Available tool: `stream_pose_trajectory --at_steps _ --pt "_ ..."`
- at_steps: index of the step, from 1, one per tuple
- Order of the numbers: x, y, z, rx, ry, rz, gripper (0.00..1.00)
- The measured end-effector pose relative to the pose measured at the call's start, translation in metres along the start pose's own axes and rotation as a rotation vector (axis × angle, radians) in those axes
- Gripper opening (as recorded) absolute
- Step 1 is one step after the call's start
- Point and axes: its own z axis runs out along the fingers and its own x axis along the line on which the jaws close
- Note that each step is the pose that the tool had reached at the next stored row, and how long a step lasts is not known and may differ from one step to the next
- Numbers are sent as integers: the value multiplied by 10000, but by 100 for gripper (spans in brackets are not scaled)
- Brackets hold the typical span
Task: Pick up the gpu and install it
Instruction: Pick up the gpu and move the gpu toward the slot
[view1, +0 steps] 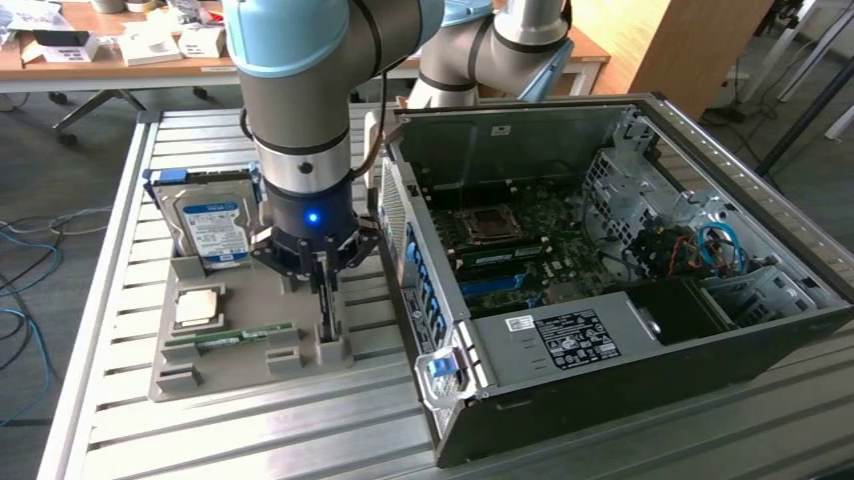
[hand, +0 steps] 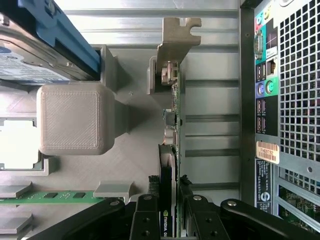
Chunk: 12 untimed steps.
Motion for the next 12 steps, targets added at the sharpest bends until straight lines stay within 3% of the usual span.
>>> stream_pose_trajectory --at_steps 12 --pt "-6 11 -244 1 0 0 27"
